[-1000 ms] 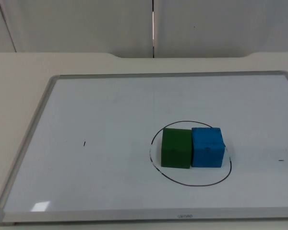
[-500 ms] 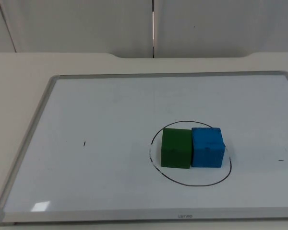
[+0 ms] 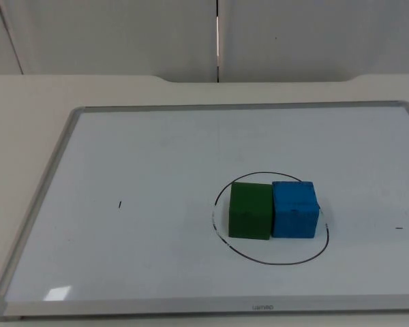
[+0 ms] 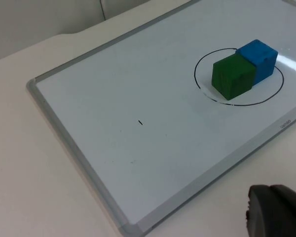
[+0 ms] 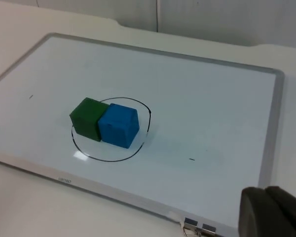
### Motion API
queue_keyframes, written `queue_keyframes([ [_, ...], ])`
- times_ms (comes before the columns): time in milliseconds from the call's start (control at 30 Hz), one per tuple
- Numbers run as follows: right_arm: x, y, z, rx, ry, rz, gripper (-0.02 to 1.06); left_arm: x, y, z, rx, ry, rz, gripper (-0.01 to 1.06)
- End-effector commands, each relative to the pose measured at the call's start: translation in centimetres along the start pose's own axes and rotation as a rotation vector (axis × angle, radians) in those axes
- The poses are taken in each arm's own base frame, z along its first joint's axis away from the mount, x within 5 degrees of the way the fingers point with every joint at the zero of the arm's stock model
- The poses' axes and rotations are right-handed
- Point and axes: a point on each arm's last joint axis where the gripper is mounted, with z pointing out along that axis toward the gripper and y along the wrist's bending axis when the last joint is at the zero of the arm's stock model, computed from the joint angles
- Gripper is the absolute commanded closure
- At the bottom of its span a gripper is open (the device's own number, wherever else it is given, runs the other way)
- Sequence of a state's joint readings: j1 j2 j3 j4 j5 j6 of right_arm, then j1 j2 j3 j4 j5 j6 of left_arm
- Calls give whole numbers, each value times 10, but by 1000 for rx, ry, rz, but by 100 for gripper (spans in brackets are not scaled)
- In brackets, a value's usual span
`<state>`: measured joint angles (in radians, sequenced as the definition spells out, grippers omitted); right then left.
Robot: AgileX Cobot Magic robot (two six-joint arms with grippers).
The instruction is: Push the two cubes into the marked area.
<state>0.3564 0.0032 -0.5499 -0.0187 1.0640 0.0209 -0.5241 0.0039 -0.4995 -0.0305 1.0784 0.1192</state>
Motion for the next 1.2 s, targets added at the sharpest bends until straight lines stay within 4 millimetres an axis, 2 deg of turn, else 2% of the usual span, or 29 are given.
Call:
queue_keyframes([
  [0, 1, 0, 3, 0, -13, -20, 104, 1, 0, 0, -1, -2, -6, 105],
  [233, 9, 0, 7, 2, 47, -22, 104, 1, 0, 0, -1, -2, -6, 105],
  [900, 9, 0, 7, 1, 47, -15, 104, 1, 0, 0, -1, -2, -6, 105],
  [967, 9, 0, 7, 1, 47, -15, 98, 1, 0, 0, -1, -2, -6, 105],
  [1067, 9, 0, 7, 1, 47, -15, 74, 1, 0, 0, -1, -2, -6, 105],
  [1100, 9, 0, 7, 1, 47, -15, 74, 1, 0, 0, -1, -2, -6, 105],
  [1167, 9, 0, 7, 2, 47, -16, 50, 1, 0, 0, -1, -2, -6, 105],
])
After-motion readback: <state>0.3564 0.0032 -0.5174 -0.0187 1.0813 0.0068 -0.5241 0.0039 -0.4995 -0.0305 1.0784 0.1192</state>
